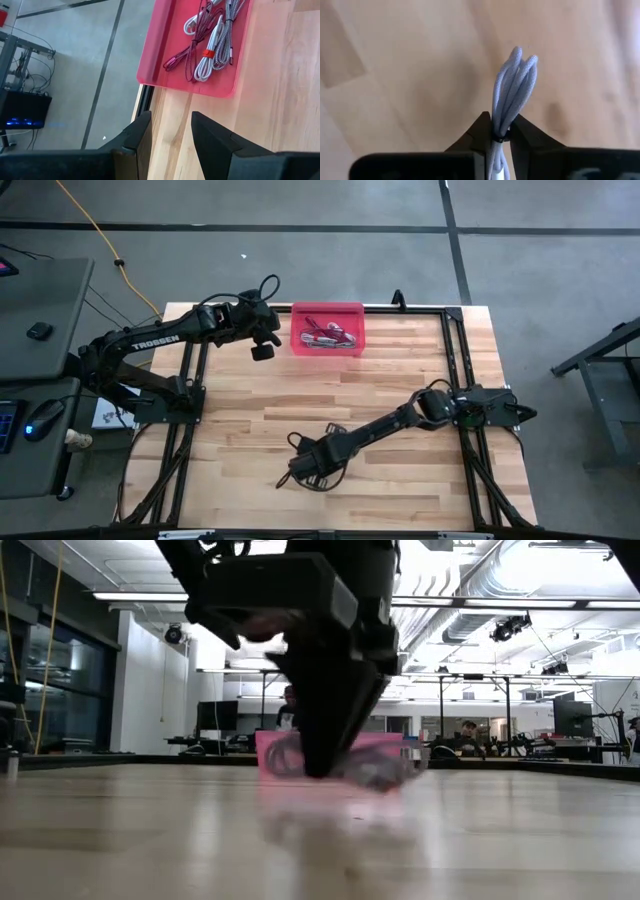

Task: Pick and place USB-C Cables
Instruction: Put the light blue charger cable into the pink bin

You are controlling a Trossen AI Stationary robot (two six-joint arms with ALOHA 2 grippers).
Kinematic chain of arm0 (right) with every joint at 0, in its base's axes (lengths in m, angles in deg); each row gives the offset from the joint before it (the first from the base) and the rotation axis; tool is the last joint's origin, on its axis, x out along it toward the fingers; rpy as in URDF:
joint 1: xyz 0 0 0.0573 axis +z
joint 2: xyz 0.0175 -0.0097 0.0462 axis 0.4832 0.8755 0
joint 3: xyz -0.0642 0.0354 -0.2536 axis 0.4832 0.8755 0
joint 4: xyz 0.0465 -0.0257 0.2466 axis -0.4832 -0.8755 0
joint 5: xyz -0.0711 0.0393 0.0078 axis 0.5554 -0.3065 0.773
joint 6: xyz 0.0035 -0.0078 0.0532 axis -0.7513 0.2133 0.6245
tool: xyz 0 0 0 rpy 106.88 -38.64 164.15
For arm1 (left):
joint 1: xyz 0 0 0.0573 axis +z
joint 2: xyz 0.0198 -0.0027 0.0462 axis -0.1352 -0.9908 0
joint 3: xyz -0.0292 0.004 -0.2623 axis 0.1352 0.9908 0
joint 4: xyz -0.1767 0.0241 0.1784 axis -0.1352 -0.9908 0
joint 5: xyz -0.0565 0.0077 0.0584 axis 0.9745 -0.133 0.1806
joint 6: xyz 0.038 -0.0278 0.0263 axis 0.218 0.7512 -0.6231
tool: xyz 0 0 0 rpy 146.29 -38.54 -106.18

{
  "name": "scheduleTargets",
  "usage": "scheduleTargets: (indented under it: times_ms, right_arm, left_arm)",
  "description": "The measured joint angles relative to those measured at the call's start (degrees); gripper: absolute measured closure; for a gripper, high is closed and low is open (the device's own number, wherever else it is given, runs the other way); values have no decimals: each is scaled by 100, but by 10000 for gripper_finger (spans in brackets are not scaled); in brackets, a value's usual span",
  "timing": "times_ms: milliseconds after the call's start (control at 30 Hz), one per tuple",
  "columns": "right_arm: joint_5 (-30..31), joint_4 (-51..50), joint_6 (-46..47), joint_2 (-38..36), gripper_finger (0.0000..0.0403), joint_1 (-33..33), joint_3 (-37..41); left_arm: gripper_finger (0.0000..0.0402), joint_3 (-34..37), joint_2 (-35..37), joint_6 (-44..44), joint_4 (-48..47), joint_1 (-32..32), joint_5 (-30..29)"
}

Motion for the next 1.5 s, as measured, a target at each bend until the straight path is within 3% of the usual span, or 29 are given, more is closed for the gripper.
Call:
scheduleTargets:
  times_ms: [400, 700, 933, 1133, 1500]
  right_arm:
    - [1014, -1817, -1180, -19, 385, -385, -1423]
    - [2176, -2130, -1972, -831, 385, -1044, -1091]
    - [2466, -2052, -2957, -1206, 385, -1888, -1091]
    - [2213, -1783, -3993, -1303, 385, -2800, -1091]
    - [85, -658, -5316, -1307, 385, -4605, -1089]
  left_arm:
    - [284, 0, 0, 11, -185, 0, 1]
    - [284, 0, 0, 139, -401, 0, 1]
    - [284, 0, 0, 213, -529, -2, 5]
    - [284, 0, 0, 299, -529, -2, 10]
    - [284, 0, 0, 314, -514, -7, 13]
